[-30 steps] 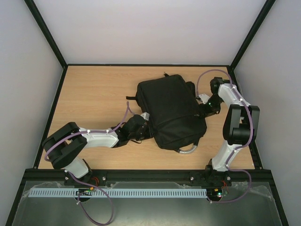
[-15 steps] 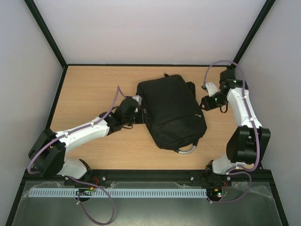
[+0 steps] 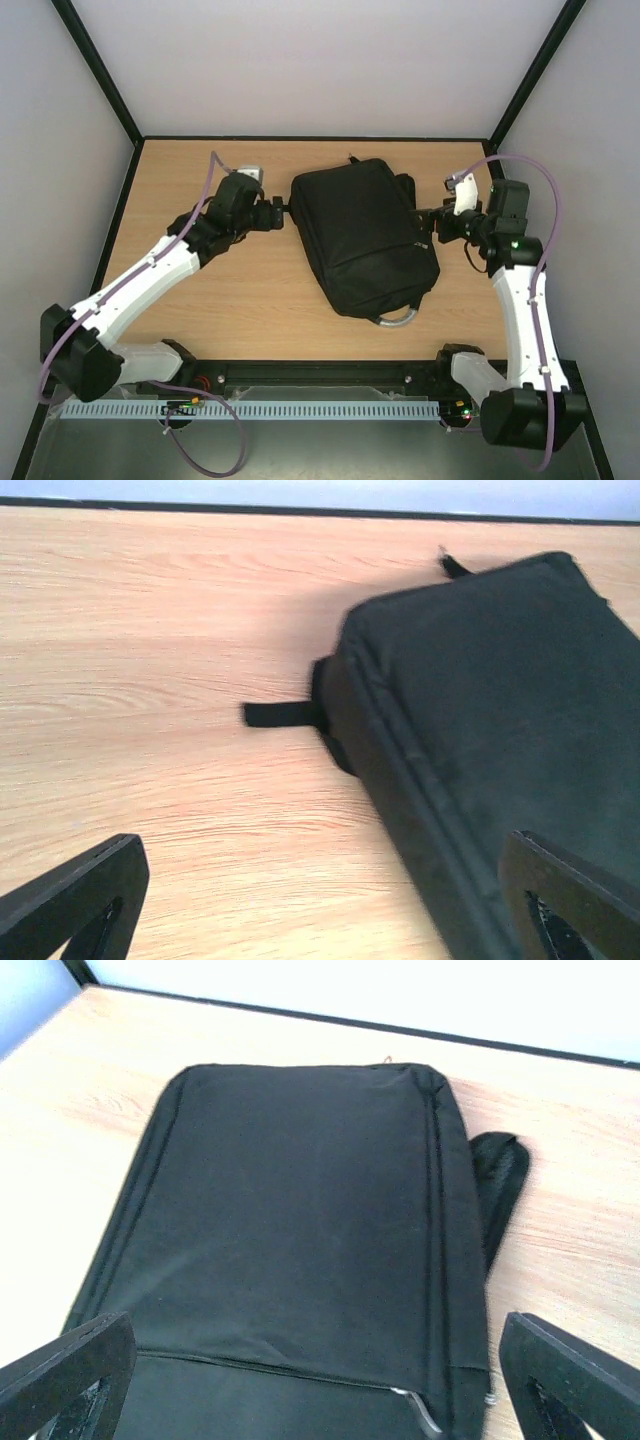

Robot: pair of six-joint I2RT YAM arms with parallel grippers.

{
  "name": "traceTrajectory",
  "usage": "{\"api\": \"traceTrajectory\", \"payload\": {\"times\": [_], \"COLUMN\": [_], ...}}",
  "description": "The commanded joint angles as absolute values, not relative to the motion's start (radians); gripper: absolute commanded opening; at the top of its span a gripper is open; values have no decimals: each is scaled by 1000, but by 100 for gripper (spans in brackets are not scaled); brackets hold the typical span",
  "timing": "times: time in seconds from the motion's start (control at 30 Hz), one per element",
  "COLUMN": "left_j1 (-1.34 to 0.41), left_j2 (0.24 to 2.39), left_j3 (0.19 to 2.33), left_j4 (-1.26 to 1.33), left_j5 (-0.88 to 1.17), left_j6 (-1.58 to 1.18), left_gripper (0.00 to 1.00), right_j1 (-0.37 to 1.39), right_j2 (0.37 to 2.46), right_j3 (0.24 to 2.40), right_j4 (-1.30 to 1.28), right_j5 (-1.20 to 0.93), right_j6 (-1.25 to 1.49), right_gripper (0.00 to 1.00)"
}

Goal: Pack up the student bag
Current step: Reset both arms

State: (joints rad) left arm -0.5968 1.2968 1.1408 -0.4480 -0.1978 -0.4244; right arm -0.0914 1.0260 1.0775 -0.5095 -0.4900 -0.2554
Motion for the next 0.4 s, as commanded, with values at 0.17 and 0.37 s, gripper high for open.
{"api": "traceTrajectory", "payload": {"times": [0.17, 0.37], "left_j1": [-597, -595], "left_j2": [1103, 1101], "left_j3": [946, 911], "left_j4": [-343, -320], "left_j5": [-522, -544], "left_j6": [-376, -353], "left_gripper": [99, 99], "right_j1": [-92, -92], "right_j2": [888, 832], "right_j3": [791, 723], "right_j4": [-131, -78], "right_j5": [-504, -431], "right_j6": [123, 145], "right_gripper": [99, 99]}}
